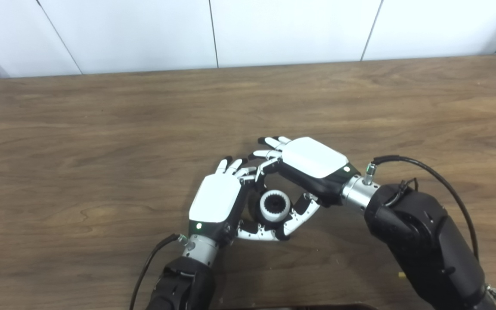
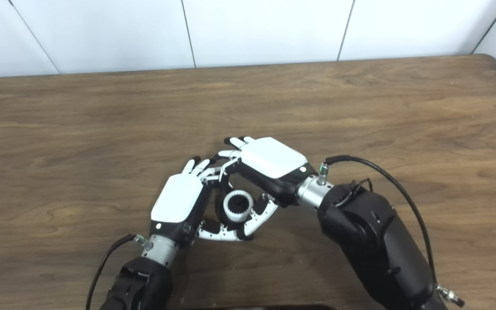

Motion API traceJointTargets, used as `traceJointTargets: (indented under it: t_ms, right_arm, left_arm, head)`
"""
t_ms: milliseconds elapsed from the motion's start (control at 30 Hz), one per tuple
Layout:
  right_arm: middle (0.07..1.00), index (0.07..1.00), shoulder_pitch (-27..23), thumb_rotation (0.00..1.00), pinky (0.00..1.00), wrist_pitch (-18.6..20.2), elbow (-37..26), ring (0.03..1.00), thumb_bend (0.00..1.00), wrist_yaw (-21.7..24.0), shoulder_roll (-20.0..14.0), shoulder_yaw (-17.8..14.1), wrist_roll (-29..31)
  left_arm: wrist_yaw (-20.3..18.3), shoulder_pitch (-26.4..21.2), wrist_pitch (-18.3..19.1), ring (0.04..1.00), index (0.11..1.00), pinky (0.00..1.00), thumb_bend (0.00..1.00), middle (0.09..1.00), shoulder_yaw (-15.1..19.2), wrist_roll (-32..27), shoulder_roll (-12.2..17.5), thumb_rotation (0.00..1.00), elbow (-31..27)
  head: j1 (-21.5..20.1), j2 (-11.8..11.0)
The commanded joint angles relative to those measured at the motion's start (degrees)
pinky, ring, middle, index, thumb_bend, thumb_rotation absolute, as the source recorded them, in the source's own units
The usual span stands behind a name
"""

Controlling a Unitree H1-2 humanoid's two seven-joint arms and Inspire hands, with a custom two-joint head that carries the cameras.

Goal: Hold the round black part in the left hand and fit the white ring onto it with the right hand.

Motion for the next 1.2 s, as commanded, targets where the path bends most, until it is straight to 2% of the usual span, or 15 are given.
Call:
traceJointTargets:
  t_ms: [0, 433, 767, 867, 1167]
  right_arm:
    - [0.904, 0.627, -1.47, 0.32, 1.0, -0.29, -2.03, 1.0, 1.0, -0.81, -0.28, -1.19, 0.21]
    - [0.909, 0.644, -1.81, 0.3, 1.0, 2.6, -4.89, 1.0, 0.99, 0.69, -2.22, -7.01, 2.87]
    - [0.905, 0.651, -1.4, 0.32, 1.0, 2.97, -4.66, 1.0, 1.0, -0.9, -4.33, -10.57, 4.25]
    - [0.893, 0.649, -1.37, 0.35, 1.0, 3.73, -4.72, 1.0, 1.0, -1.21, -4.36, -12.0, 4.37]
    - [0.902, 0.682, -1.27, 0.5, 1.0, 5.68, -4.31, 1.0, 0.87, -2.97, -5.01, -15.61, 6.15]
  left_arm:
    - [0.48, -0.87, -0.4, 0.93, 0.485, 1.0, 0.52, 0.811, -0.05, 0.48, -0.08, 0.05, -1.43]
    - [0.84, -0.9, -0.55, 0.927, 0.485, 1.0, 0.52, 0.811, 0.25, -0.11, 0.28, 0.05, -1.06]
    - [1.45, -1.01, -0.78, 0.924, 0.485, 1.0, 0.52, 0.808, 0.62, -0.64, 0.51, 0.05, -0.61]
    - [1.61, -1.0, -0.9, 0.922, 0.485, 1.0, 0.52, 0.807, 0.76, -0.82, 0.68, 0.05, -0.53]
    - [1.62, -0.77, -0.48, 0.91, 0.492, 1.0, 0.52, 0.802, 1.02, -0.18, 1.28, 0.06, -0.78]
  head:
    - [0.06, 0.0]
    - [-0.8, -0.28]
    - [-1.02, -0.69]
    - [-1.17, -0.82]
    - [-1.4, -1.06]
